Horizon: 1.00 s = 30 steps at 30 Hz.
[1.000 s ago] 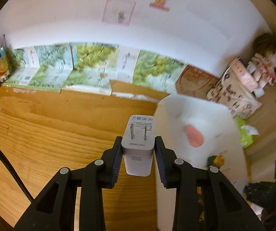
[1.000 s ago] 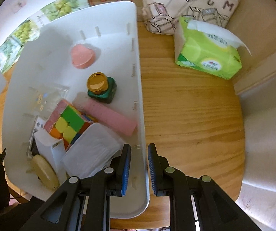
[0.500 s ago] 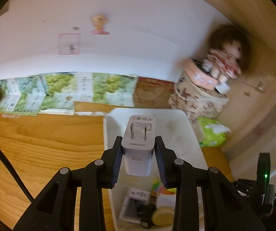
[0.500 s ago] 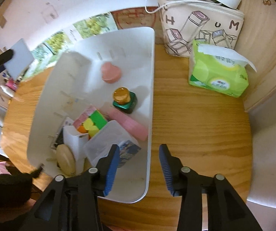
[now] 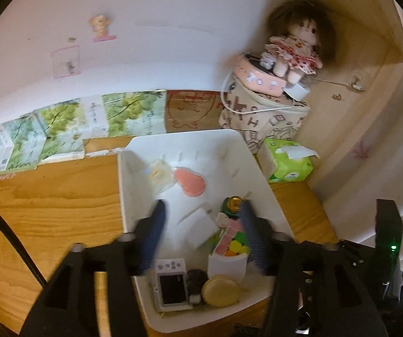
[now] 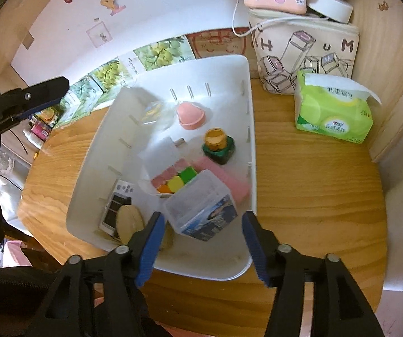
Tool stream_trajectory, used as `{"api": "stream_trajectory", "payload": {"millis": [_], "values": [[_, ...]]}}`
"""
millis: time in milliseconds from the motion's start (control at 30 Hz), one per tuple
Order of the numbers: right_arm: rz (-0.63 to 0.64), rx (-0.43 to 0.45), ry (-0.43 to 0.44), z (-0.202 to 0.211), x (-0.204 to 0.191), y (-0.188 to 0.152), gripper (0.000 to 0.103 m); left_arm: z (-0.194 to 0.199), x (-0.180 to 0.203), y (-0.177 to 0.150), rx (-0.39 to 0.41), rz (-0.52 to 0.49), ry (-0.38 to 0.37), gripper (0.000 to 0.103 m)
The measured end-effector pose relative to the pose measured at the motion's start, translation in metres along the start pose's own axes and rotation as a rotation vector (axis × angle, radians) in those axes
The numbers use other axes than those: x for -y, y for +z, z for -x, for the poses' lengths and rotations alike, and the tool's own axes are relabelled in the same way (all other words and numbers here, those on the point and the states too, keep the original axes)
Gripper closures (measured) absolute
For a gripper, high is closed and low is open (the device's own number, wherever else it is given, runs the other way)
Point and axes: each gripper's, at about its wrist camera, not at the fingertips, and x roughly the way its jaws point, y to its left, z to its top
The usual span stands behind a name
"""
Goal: Organize rigid objects
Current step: 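Carry the white charger into the tray and release it with the left tool, then lower the tray onto the table corner with the right tool and withdraw both tools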
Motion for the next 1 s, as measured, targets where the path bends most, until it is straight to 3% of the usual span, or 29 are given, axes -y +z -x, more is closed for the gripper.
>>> {"api": "stream_trajectory", "payload": {"millis": [300,467,600,700,867,1000], "values": [[0.004,0.079,-0.034,0.010,-0.054,0.003,0.028,0.034,-0.075,-0.028,0.004,0.107,0.052,0.024],[-0.084,0.109,-0.001,0.005,-0.102,0.001,0.024,0.059,-0.132,-0.057,-0.037,0.173,0.097,0.021],[-0.156,0.118,-0.037,-0.002,-0.140,-0.010,0.024,0.080,-0.164,-0.080,-0.038,0.203,0.139,0.021],[-0.215,0.095,-0.071,-0.007,-0.164,-0.026,0.024,0.093,-0.177,-0.095,-0.022,0.232,0.173,0.021],[-0.105,0.082,-0.121,0.005,-0.216,-0.047,0.024,0.110,-0.175,-0.104,-0.016,0.246,0.197,0.020],[-0.025,0.122,-0.115,0.030,-0.244,-0.048,0.024,0.129,-0.171,-0.102,0.031,0.251,0.214,0.012]]}}
